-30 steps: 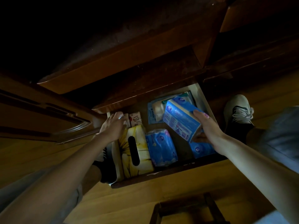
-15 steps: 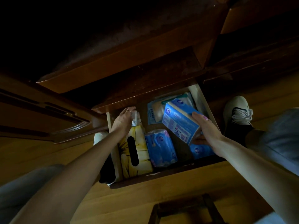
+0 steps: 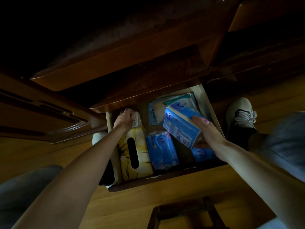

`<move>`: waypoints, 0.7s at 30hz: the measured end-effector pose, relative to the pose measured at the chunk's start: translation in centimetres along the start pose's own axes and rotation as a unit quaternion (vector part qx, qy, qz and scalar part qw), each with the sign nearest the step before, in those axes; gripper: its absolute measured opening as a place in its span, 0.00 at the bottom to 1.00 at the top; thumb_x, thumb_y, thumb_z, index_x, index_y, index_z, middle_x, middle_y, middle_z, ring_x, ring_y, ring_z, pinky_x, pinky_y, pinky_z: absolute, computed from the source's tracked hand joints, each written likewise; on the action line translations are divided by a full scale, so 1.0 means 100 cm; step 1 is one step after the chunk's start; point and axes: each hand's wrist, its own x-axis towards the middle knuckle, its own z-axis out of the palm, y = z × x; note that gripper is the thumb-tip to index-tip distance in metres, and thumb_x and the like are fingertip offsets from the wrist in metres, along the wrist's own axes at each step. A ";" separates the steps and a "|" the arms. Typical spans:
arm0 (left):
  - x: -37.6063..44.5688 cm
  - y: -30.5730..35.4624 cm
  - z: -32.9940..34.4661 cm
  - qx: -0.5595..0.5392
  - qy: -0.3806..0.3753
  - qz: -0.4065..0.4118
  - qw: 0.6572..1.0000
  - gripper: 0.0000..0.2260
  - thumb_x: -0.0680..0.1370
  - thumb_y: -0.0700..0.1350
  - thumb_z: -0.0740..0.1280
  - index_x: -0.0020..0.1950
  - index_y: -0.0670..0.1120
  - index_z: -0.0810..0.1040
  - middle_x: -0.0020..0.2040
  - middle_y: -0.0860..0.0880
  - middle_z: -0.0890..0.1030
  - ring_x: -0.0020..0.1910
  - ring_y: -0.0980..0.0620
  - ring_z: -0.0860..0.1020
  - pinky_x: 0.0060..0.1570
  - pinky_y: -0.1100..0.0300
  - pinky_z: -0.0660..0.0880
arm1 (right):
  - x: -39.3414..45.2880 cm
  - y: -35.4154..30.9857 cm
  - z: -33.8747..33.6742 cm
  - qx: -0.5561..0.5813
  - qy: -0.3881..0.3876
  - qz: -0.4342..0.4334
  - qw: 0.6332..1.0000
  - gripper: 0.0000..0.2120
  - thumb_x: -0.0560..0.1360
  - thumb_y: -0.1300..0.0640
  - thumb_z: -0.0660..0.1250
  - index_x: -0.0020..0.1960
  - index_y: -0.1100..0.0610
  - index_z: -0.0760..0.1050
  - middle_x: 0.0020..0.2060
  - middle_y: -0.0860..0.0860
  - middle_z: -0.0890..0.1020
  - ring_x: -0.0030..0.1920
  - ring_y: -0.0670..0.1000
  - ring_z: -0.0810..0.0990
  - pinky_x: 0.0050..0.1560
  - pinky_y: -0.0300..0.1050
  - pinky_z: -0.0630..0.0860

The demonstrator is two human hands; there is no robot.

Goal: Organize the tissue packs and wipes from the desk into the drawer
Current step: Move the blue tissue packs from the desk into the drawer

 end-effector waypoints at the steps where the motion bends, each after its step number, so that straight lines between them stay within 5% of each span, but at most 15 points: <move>1: -0.001 0.001 -0.001 -0.033 0.010 -0.009 0.999 0.15 0.85 0.52 0.58 0.66 0.45 0.72 0.63 0.43 0.77 0.61 0.42 0.76 0.59 0.46 0.73 | 0.001 0.001 0.000 0.005 0.002 0.011 1.000 0.42 0.73 0.27 0.64 0.76 0.54 0.66 0.52 0.60 0.84 0.47 0.59 0.85 0.48 0.54 0.82; 5: -0.009 -0.007 -0.004 -0.056 0.049 -0.053 0.996 0.11 0.84 0.43 0.59 0.66 0.45 0.71 0.63 0.43 0.77 0.62 0.42 0.76 0.57 0.47 0.74 | 0.002 0.001 -0.002 -0.003 0.006 0.022 1.000 0.42 0.74 0.28 0.64 0.77 0.55 0.64 0.53 0.60 0.84 0.48 0.59 0.86 0.51 0.55 0.83; 8: -0.019 -0.011 -0.002 0.017 0.088 0.003 0.996 0.21 0.79 0.35 0.64 0.71 0.50 0.71 0.65 0.46 0.78 0.66 0.44 0.72 0.65 0.50 0.69 | 0.001 0.000 -0.002 -0.008 0.009 0.023 1.000 0.42 0.74 0.28 0.63 0.77 0.55 0.64 0.53 0.59 0.84 0.48 0.58 0.87 0.50 0.54 0.83; 13: -0.015 -0.003 -0.004 0.018 0.085 -0.043 0.995 0.16 0.80 0.50 0.63 0.67 0.50 0.75 0.63 0.47 0.79 0.63 0.44 0.76 0.62 0.48 0.72 | -0.003 -0.002 0.001 -0.003 0.015 0.021 1.000 0.40 0.76 0.30 0.63 0.78 0.54 0.63 0.57 0.60 0.82 0.53 0.60 0.84 0.56 0.59 0.82; 18: -0.016 -0.012 -0.004 0.079 0.032 -0.033 0.996 0.20 0.80 0.44 0.64 0.72 0.49 0.71 0.67 0.45 0.77 0.66 0.42 0.75 0.63 0.47 0.73 | -0.002 -0.001 -0.001 0.001 0.016 0.019 1.000 0.39 0.76 0.30 0.63 0.77 0.54 0.63 0.52 0.59 0.85 0.49 0.58 0.86 0.56 0.59 0.83; 21: -0.011 0.000 -0.005 0.109 0.040 -0.013 0.993 0.20 0.80 0.49 0.62 0.72 0.50 0.72 0.68 0.46 0.77 0.68 0.44 0.73 0.66 0.47 0.68 | 0.000 0.001 -0.003 -0.004 0.013 0.016 1.000 0.41 0.75 0.29 0.63 0.78 0.54 0.63 0.49 0.58 0.86 0.46 0.56 0.87 0.52 0.56 0.83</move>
